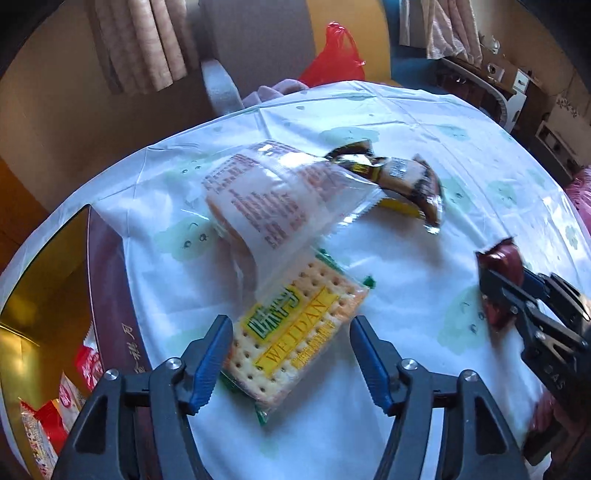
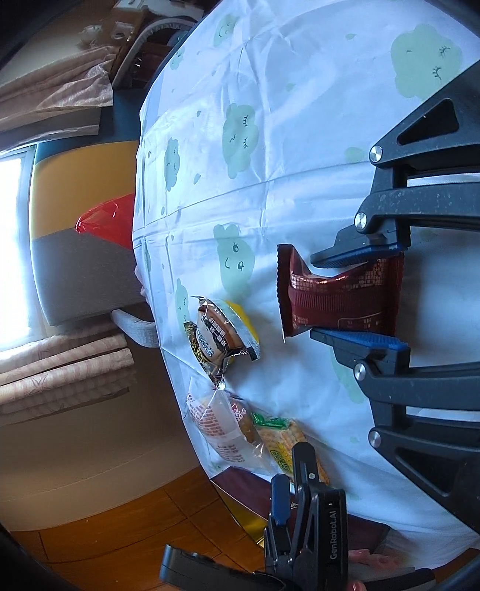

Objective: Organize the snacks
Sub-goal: 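Reach the left gripper toward the yellow cracker pack while the right gripper holds the brown snack, then grasp the yellow WEIDAN cracker pack with the left gripper and lift it, then carry the cracker pack into the tin box and open the left gripper, then lower the brown snack into the tin box and open the right gripper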

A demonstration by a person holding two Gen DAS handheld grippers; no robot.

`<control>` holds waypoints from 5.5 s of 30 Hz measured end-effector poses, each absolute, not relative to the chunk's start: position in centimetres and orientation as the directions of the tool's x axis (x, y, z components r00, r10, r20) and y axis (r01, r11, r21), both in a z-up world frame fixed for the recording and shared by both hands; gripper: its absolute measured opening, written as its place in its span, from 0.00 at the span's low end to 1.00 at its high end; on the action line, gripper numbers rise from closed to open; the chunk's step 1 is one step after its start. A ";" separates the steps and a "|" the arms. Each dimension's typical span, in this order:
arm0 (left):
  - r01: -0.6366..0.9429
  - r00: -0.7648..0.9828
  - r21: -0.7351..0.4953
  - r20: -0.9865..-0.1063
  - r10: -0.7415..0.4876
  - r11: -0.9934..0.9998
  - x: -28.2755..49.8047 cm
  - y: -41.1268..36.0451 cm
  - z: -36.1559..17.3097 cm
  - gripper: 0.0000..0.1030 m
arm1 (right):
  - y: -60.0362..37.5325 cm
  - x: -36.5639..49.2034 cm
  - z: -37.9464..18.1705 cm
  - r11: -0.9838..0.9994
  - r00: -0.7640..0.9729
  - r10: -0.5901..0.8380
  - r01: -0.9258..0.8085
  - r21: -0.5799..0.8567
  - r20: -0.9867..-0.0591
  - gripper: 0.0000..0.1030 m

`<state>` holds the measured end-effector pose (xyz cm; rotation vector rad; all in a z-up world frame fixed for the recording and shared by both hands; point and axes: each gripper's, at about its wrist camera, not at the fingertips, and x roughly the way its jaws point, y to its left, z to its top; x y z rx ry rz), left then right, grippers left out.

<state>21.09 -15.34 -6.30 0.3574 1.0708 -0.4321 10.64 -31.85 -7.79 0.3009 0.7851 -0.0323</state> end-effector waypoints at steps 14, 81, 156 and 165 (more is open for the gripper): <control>0.500 0.413 0.079 -0.897 -0.157 0.863 22.9 -16.0 -6.2 0.72 | -32.0 10.6 -7.8 0.953 0.713 0.091 0.139 0.268 -0.695 0.31; 0.487 0.717 -0.048 -0.548 -0.431 0.872 7.7 -10.9 -3.9 0.46 | -27.4 9.0 -5.5 0.998 0.788 -0.021 0.052 0.033 -0.616 0.30; 0.091 0.661 -0.247 -0.710 -0.245 0.965 11.0 8.8 -2.6 0.55 | -25.2 8.9 -4.8 0.998 0.788 -0.038 -0.005 -0.068 -0.615 0.30; 0.065 0.695 -0.239 -0.686 -0.216 0.969 9.6 9.2 -2.5 0.55 | -21.9 9.0 -2.0 0.989 0.798 0.139 -0.084 0.120 -0.587 0.30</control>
